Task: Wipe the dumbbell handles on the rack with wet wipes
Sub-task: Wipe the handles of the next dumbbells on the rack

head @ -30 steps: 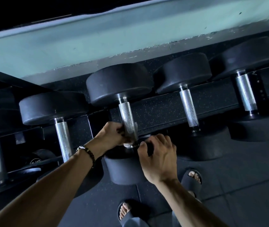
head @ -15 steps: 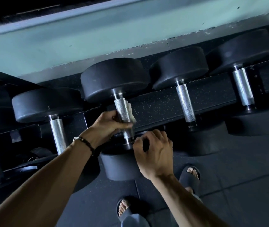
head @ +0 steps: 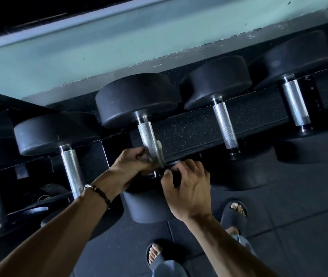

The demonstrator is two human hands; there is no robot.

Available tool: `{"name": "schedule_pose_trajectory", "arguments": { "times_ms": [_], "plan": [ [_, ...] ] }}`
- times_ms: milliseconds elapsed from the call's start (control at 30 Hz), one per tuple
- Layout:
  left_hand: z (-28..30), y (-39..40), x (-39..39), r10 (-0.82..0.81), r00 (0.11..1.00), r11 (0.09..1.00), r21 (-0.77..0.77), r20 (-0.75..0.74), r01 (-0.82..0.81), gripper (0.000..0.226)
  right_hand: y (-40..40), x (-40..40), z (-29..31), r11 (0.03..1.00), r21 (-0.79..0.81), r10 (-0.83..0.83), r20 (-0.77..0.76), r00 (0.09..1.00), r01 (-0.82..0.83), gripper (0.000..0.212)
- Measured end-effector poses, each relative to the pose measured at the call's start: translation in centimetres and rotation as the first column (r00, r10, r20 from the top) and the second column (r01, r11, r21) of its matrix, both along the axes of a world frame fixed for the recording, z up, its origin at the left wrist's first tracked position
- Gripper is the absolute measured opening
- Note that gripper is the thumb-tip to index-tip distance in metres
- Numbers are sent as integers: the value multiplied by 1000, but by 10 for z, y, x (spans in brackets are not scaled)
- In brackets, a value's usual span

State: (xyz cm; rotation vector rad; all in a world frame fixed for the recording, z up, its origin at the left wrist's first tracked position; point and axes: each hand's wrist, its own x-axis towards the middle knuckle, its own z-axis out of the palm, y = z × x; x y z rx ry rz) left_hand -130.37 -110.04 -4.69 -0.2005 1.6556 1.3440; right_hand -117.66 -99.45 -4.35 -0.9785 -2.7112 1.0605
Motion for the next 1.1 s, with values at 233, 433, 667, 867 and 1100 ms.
{"name": "schedule_pose_trajectory", "arguments": {
  "times_ms": [233,433,667,867,1100],
  "plan": [
    [-3,1,-9,50,993,999,-10,-108,-52,34,0,1,-2,1000,14,12,-14,1000,-12,33],
    [-2,9,-29,171,971,985,45,-166,-166,23,0,1,-1,1000,15,1,-5,1000,-1,35],
    [4,-4,3,77,982,996,58,-175,-68,49,-1,0,-1,999,39,2,-7,1000,-2,33],
    [6,8,-20,177,957,984,20,-230,-177,44,0,1,-3,1000,27,9,-12,1000,-9,36],
    [27,14,-16,99,956,994,-13,-278,-107,23,1,1,-3,1000,24,7,-15,1000,-6,36]
  ]
}}
